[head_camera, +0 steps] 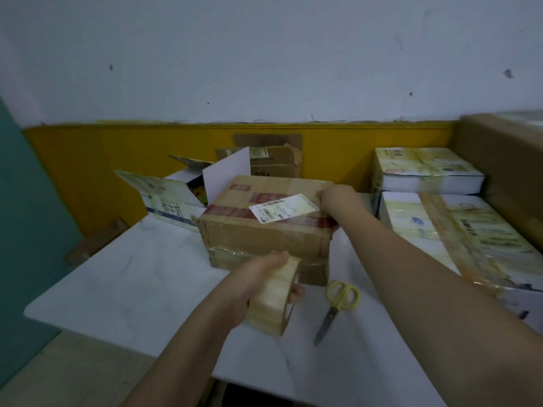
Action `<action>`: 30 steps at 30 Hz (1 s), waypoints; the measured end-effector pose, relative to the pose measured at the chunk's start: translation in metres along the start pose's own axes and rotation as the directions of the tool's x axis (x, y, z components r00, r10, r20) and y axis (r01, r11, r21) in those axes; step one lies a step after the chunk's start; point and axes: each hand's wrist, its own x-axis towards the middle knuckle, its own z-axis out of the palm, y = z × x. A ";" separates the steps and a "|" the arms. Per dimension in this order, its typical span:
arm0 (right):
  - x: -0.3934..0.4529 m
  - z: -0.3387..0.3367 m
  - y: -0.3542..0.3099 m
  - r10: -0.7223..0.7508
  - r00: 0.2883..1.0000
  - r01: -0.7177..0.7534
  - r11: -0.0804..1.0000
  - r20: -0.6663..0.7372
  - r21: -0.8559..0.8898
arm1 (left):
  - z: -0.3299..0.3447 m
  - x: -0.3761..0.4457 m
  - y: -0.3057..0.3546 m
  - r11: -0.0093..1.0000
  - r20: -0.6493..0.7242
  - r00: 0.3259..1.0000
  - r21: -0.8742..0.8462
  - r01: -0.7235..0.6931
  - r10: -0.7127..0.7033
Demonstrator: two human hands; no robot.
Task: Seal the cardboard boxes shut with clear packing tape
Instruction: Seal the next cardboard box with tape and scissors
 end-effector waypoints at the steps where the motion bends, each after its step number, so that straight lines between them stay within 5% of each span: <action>1: 0.000 0.003 0.003 -0.082 0.988 0.071 0.994 -0.133 -0.087 | -0.001 0.002 0.000 1.000 0.005 1.000 0.001 -0.003 0.003; 3: -0.003 0.004 0.008 -0.236 0.899 0.198 0.970 -0.369 -0.139 | -0.002 0.004 0.000 1.000 0.009 1.000 0.000 -0.006 0.006; 5: 0.000 -0.002 0.003 -0.432 0.791 0.374 0.902 -0.433 -0.216 | 0.000 0.008 -0.002 1.000 -0.004 1.000 -0.002 -0.006 0.006; 7: 0.006 -0.006 -0.010 -0.605 0.767 0.521 0.782 -0.215 -0.341 | 0.002 0.011 -0.005 1.000 -0.018 1.000 0.000 -0.006 0.006; 11: 0.024 0.009 -0.025 -0.540 0.817 0.573 0.722 0.202 -0.388 | 0.001 0.018 -0.010 0.999 -0.018 0.999 0.002 -0.039 0.039; 14: 0.018 0.017 -0.029 -0.491 0.824 0.567 0.732 0.283 -0.378 | 0.001 0.024 -0.011 0.995 -0.063 0.994 -0.032 -0.089 0.087; 17: -0.020 0.019 -0.018 -0.576 0.736 0.673 0.675 0.355 -0.303 | 0.000 0.032 -0.013 0.992 -0.136 0.983 -0.016 -0.128 0.125; 23: -0.066 0.008 0.014 -0.723 0.635 0.769 0.558 0.271 -0.312 | -0.005 0.035 -0.015 0.978 -0.162 0.966 0.088 -0.190 0.202; 25: -0.067 0.011 0.020 -0.733 0.652 0.749 0.581 0.196 -0.319 | -0.031 0.033 -0.015 0.955 -0.314 0.911 0.210 -0.208 0.268; 27: -0.070 0.022 0.036 -0.688 0.724 0.668 0.684 0.046 -0.292 | -0.071 0.037 -0.019 0.884 -0.517 0.736 0.396 -0.246 0.437; 29: -0.075 0.029 0.050 -0.568 0.820 0.562 0.822 -0.070 -0.090 | -0.103 0.050 -0.027 0.821 -0.633 0.557 0.544 -0.174 0.538; 30: -0.076 0.032 0.054 -0.529 0.843 0.531 0.847 -0.096 -0.005 | -0.110 0.059 -0.029 0.825 -0.632 0.573 0.544 -0.151 0.521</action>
